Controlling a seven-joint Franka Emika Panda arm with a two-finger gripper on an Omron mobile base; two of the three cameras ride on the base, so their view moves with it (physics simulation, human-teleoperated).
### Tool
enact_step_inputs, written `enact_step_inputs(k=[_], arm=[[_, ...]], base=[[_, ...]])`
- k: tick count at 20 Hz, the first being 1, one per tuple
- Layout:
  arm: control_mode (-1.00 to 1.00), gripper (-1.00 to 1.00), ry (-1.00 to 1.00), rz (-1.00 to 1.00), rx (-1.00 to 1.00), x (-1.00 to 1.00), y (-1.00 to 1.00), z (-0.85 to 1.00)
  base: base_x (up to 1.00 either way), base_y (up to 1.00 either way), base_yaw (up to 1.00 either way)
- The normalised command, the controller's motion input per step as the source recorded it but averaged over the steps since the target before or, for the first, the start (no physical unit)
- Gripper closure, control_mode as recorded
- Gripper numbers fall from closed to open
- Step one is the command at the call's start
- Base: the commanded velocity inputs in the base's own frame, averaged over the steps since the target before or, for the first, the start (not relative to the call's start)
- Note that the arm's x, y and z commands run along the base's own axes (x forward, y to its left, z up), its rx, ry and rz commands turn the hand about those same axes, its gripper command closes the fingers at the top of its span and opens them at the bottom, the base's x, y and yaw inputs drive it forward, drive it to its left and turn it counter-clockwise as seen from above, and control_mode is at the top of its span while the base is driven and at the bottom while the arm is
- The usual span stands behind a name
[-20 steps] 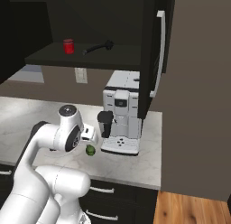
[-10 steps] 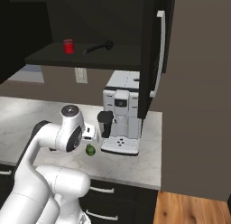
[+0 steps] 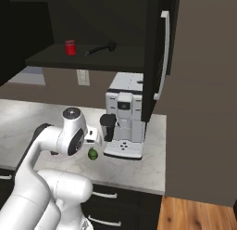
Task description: Pick the avocado and bread from the counter and place them on the plate. Then pick the jam from the cabinet and place it next to the plate. Lastly close the cabinet door.
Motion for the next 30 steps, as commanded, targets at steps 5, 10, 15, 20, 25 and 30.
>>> enact_step_inputs(k=[5,10,15,20,25,30], arm=[[-1.00,-1.00,0.00,0.05,0.00,0.00,-0.09,-0.15],[-1.00,-1.00,0.00,0.09,0.00,0.01,-0.12,-0.16],[-1.00,-1.00,0.00,0.09,-0.02,0.03,-0.06,-0.17],[-1.00,-1.00,0.00,0.04,-0.04,0.00,0.00,-0.23],[-1.00,-1.00,-0.01,0.00,-0.02,0.02,0.00,-0.23],[-1.00,-1.00,-0.01,0.00,-0.01,0.09,0.00,-0.21]], base=[[0.00,0.00,0.00],[0.00,0.00,0.00],[0.00,0.00,0.00],[0.00,0.00,0.00],[0.00,0.00,0.00],[0.00,0.00,0.00]])
